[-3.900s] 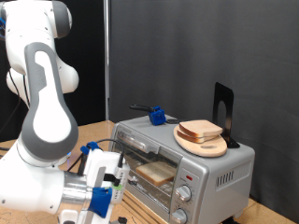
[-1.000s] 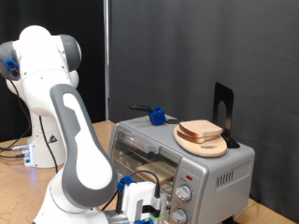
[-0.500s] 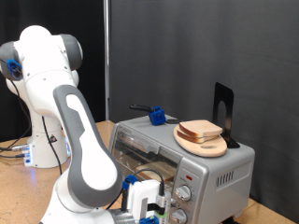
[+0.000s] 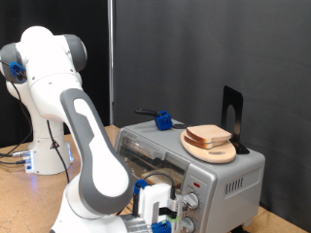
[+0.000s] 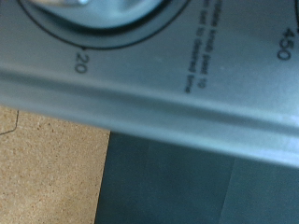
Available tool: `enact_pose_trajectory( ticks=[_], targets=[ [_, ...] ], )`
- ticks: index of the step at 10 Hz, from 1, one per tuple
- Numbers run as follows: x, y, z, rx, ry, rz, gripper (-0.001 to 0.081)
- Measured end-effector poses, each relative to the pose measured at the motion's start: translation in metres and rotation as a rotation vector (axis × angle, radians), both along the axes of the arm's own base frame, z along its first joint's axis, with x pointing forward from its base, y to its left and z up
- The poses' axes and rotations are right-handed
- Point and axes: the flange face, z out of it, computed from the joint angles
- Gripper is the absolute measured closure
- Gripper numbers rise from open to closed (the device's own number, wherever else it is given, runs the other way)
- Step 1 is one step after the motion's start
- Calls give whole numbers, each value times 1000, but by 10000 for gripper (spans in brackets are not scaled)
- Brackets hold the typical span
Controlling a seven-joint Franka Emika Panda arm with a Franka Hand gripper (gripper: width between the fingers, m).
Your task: Make a piece of toast with the oven
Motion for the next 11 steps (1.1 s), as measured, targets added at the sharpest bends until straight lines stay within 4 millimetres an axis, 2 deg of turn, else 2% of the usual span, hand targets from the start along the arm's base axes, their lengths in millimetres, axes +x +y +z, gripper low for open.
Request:
enact_pose_trajectory(
  ticks=[6,8,9,10,11],
  targets=[
    [2,-1,-1,-9,-6,-24,124],
    [2,1,-2,-10,-3,-23,150],
    [1,6,-3,-11,0,-18,322],
    [1,7,-3,-14,1,-19,322],
    [1,8,-1,-8,0,-15,505]
  ],
)
